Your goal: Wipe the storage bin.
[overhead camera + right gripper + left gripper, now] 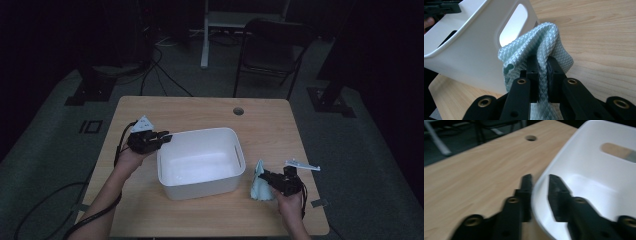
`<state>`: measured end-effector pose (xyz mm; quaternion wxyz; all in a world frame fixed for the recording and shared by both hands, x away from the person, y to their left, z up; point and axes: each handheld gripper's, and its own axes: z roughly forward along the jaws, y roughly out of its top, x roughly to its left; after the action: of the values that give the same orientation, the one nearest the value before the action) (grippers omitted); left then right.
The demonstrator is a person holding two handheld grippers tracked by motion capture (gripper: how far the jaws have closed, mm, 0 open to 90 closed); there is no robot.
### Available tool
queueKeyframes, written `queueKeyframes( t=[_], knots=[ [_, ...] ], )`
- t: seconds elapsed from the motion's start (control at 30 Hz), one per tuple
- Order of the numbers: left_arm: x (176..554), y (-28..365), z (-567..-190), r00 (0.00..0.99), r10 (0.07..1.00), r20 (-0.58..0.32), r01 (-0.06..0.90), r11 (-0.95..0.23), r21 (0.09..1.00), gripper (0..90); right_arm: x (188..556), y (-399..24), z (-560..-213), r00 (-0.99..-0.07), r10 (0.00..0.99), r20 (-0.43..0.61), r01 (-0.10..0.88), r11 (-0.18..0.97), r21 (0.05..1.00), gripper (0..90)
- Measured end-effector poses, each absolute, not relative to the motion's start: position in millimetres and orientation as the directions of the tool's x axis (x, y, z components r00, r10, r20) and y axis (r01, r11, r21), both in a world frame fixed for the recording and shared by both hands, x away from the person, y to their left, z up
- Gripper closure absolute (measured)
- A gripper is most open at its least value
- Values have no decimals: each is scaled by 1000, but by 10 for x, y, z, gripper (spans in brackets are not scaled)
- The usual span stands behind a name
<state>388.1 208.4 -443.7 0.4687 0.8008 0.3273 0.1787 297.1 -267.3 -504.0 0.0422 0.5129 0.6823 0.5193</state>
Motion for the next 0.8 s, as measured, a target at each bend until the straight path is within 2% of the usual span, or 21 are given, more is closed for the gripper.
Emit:
queueKeyframes(
  t=[0.23, 0.33, 0.47, 0.57, 0.6, 0.7, 0.8],
  knots=[
    [3753, 2078, -4435, 729, 684, -26, 362, -353, 863, 834, 2976, -2680, -5039, -464, 749, 473, 656, -69, 752, 825],
    [3629, 2043, -4425, 709, 705, 2, 361, -366, 858, 835, 2976, -2688, -5036, -465, 751, 469, 653, -67, 754, 826],
    [3555, 2027, -4441, 711, 703, -13, 360, -348, 866, 831, 2974, -2697, -5030, -465, 752, 467, 649, -68, 757, 826],
    [3599, 2028, -4461, 713, 701, -31, 365, -333, 869, 774, 2976, -2698, -5028, -465, 751, 468, 649, -71, 757, 826],
    [3609, 2016, -4466, 713, 701, -21, 360, -340, 869, 717, 2974, -2696, -5025, -465, 751, 468, 649, -71, 757, 826],
    [3666, 1954, -4493, 731, 682, -31, 371, -359, 857, 702, 2968, -2704, -5021, -464, 752, 469, 649, -72, 757, 826],
    [3695, 1908, -4507, 733, 679, -31, 373, -363, 854, 782, 2968, -2720, -5026, -460, 752, 472, 651, -76, 756, 826]
  ],
)
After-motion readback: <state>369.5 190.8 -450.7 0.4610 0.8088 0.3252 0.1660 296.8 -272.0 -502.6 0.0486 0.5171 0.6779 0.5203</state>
